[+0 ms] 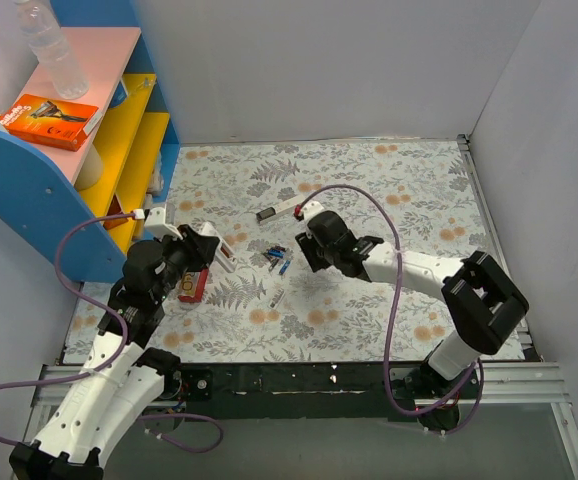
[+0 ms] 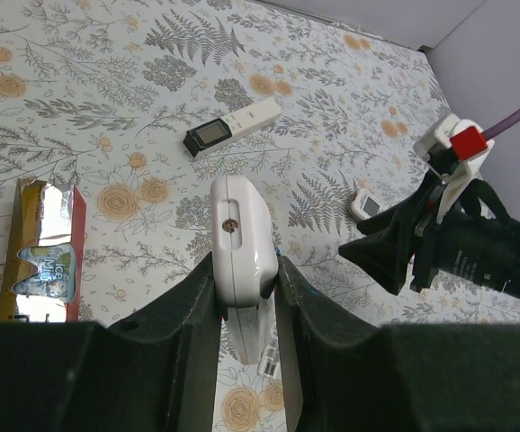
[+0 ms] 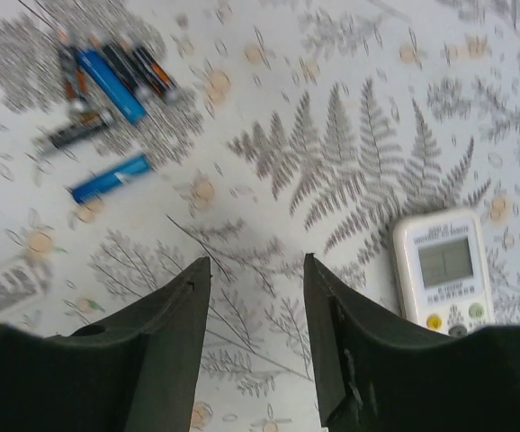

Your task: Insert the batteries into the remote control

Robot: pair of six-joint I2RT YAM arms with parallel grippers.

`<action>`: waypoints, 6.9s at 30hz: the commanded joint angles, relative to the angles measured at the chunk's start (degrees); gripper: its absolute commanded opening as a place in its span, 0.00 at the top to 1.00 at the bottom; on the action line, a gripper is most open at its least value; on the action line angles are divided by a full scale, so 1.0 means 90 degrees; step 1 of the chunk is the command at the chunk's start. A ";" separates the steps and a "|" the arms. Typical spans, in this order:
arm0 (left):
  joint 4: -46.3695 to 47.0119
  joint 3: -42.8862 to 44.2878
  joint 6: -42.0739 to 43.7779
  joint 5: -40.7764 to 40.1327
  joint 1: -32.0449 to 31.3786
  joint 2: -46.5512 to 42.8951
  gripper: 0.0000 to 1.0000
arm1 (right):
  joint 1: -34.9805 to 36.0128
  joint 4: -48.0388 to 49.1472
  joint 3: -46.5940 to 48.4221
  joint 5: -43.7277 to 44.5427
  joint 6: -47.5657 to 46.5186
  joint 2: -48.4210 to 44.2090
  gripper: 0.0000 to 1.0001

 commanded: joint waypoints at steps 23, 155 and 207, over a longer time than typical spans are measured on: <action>0.0373 -0.0142 -0.0041 0.0776 0.0343 0.0117 1.00 | 0.0085 -0.0307 0.2939 -0.2472 -0.1631 0.2332 0.70; 0.4250 -0.1646 -0.2990 0.3862 0.0422 0.0566 1.00 | 0.1775 0.6791 -0.2314 -0.1329 -0.0499 -0.0949 0.90; 0.3577 -0.1587 -0.2561 0.3754 0.0422 0.0576 1.00 | 0.1775 0.6461 -0.2197 -0.0607 -0.0264 -0.0431 0.70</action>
